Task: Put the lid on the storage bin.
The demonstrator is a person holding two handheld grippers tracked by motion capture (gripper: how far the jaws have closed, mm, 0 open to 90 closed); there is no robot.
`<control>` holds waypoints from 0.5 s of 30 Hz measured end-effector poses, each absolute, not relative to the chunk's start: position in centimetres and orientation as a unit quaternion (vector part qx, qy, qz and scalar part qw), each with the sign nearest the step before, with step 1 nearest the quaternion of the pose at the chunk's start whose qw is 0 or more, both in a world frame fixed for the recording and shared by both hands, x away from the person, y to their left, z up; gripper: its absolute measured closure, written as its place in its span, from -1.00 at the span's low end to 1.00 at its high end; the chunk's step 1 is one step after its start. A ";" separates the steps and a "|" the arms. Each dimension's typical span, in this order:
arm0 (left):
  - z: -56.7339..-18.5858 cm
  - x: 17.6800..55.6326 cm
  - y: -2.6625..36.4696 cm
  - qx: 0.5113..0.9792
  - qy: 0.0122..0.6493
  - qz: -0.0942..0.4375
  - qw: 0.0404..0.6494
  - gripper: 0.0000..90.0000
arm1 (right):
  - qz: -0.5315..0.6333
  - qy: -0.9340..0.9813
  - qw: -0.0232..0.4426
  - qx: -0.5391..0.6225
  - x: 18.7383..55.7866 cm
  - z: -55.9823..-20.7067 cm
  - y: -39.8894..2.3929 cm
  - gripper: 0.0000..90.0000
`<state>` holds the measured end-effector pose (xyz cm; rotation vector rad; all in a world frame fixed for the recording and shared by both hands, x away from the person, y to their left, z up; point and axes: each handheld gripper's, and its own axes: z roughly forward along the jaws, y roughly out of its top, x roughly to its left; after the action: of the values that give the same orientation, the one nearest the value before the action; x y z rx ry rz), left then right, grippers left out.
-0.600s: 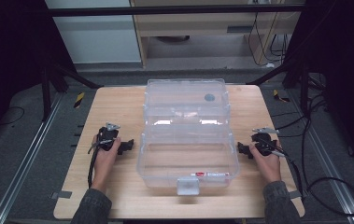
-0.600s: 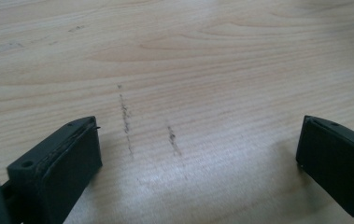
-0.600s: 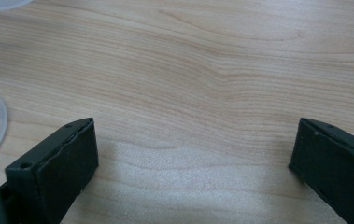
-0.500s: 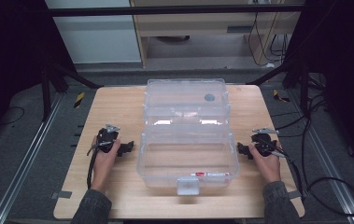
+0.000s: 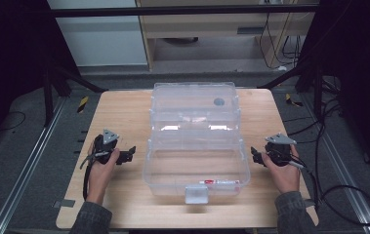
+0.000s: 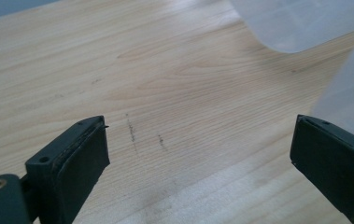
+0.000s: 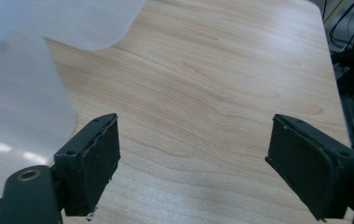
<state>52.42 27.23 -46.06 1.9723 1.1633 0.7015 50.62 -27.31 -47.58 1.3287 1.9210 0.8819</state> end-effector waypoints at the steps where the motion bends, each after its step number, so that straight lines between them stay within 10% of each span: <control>1: -45.6 52.1 27.3 0.770 0.444 0.271 0.370 -0.92 | 0.335 0.732 0.318 0.502 50.5 -47.4 -27.3 -0.58; 15: -40.2 50.3 26.1 0.810 0.357 0.256 0.387 -0.92 | 0.281 0.800 0.322 0.421 49.3 -39.8 -26.5 -0.66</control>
<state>50.31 26.11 -40.23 2.0626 0.9093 0.6521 49.25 -26.54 -39.81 1.1062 2.0997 0.7367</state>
